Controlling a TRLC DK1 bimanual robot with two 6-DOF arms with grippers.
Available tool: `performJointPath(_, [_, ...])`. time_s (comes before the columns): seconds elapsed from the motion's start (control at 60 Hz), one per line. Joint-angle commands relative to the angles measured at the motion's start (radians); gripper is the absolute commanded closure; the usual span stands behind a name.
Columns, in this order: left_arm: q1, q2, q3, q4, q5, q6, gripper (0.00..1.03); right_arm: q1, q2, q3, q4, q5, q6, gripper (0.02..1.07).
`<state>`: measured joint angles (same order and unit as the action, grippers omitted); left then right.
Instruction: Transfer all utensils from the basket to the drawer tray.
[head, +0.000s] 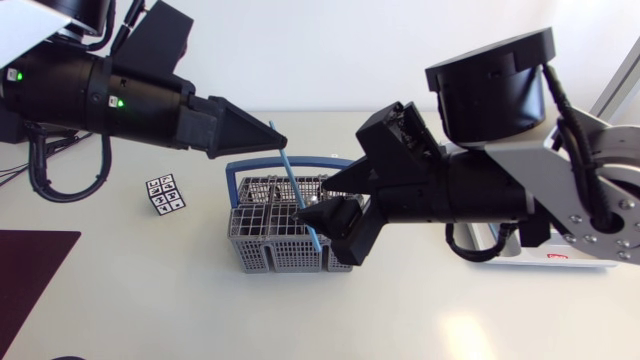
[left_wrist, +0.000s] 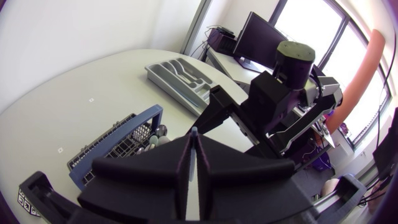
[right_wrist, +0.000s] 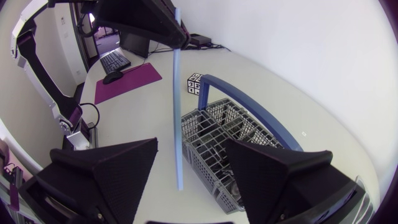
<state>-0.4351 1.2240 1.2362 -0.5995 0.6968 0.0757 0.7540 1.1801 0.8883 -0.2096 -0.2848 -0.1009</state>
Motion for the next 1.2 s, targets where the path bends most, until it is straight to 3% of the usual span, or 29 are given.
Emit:
performJointPath(0.0, [-0.01,0.023,0.042,0.014,0.024,-0.037,1.0,0.013,0.032,0.015,0.026,-0.004,0.006,0.4])
performJointPath(0.217, [-0.022,0.043,0.054,0.015,0.024,-0.047,1.0,0.008,0.061,0.034,0.049,0.003,0.001,0.68])
performJointPath(0.35, [-0.025,0.045,0.059,0.015,0.029,-0.053,1.0,0.007,0.069,0.034,0.049,0.001,0.001,0.92])
performJointPath(0.483, [-0.027,0.04,0.054,0.01,0.03,-0.053,1.0,0.011,0.061,0.021,0.052,0.006,-0.005,1.02])
performJointPath(0.65, [-0.024,0.028,0.063,0.01,0.043,-0.057,0.98,0.028,0.044,0.001,0.05,0.036,-0.026,1.02])
performJointPath(0.767, [-0.011,0.028,0.091,0.015,0.049,-0.068,0.78,0.031,0.035,-0.014,0.042,0.032,-0.028,1.02])
performJointPath(0.8, [-0.007,0.028,0.108,0.018,0.049,-0.07,0.62,0.033,0.036,-0.015,0.033,0.032,-0.028,1.02])
performJointPath(0.833, [-0.007,0.028,0.114,0.02,0.049,-0.07,0.56,0.034,0.035,-0.018,0.029,0.03,-0.028,1.02])
performJointPath(0.867, [0.001,0.028,0.138,0.024,0.049,-0.07,0.4,0.034,0.035,-0.022,0.018,0.029,-0.028,1.02])
performJointPath(0.917, [0.013,0.028,0.164,0.032,0.047,-0.073,0.28,0.033,0.027,-0.032,0.009,0.029,-0.028,1.02])
performJointPath(1.05, [0.059,0.032,0.229,0.078,0.047,-0.103,0.16,0.025,-0.016,-0.074,-0.014,0.032,-0.033,1.02])
performJointPath(1.183, [0.093,0.039,0.249,0.099,0.033,-0.109,0.14,-0.051,-0.097,-0.114,-0.047,0.033,-0.034,1.02])
